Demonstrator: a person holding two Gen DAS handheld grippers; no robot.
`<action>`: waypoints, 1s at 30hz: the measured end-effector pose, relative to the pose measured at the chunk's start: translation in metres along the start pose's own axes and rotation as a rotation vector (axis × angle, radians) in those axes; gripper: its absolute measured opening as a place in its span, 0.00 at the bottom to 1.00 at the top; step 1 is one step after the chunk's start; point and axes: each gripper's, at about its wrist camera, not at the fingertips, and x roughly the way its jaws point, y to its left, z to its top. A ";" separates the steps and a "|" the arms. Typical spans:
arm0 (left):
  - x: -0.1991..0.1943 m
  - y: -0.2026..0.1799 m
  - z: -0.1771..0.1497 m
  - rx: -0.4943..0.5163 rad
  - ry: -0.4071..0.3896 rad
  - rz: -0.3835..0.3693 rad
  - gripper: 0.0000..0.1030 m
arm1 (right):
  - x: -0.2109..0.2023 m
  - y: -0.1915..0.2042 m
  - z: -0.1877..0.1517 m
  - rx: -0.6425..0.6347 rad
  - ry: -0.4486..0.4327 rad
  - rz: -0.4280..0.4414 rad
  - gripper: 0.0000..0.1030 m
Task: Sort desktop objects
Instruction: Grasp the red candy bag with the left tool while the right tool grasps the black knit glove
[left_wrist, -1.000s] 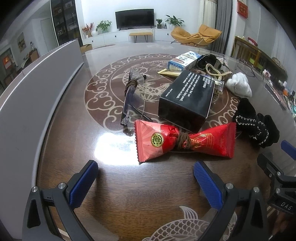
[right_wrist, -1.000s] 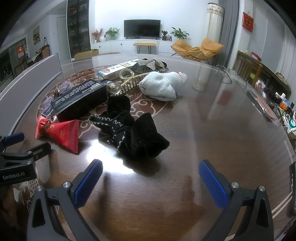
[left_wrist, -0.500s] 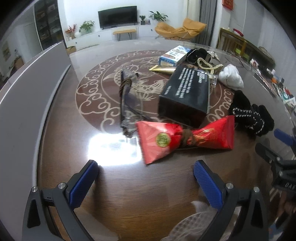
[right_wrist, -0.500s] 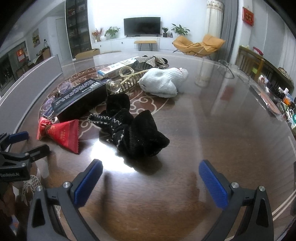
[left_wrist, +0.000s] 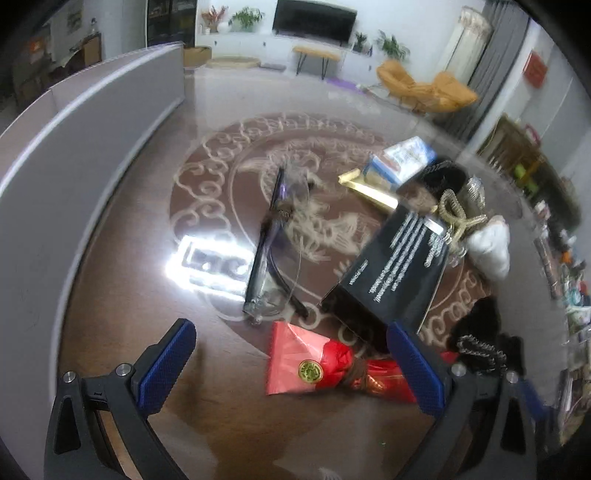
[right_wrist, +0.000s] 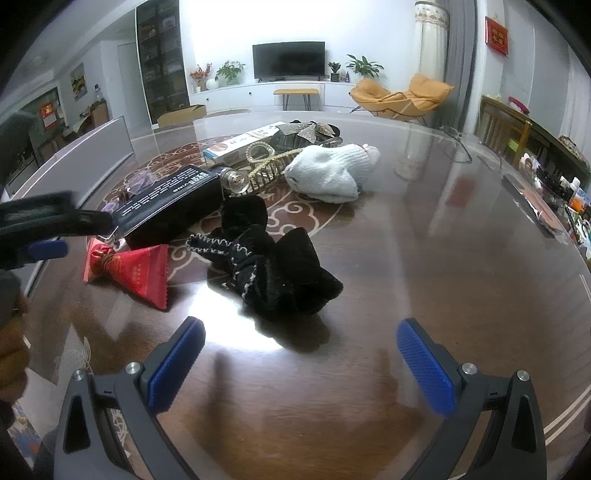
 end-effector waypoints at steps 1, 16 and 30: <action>0.001 0.002 -0.002 0.043 0.020 -0.011 1.00 | 0.000 0.000 0.000 0.001 -0.002 0.001 1.00; -0.046 0.058 -0.021 0.040 0.036 -0.031 1.00 | -0.004 0.000 -0.002 0.006 -0.017 0.012 1.00; -0.013 0.022 -0.047 0.182 0.079 0.122 1.00 | -0.006 -0.005 -0.002 0.022 -0.023 0.050 1.00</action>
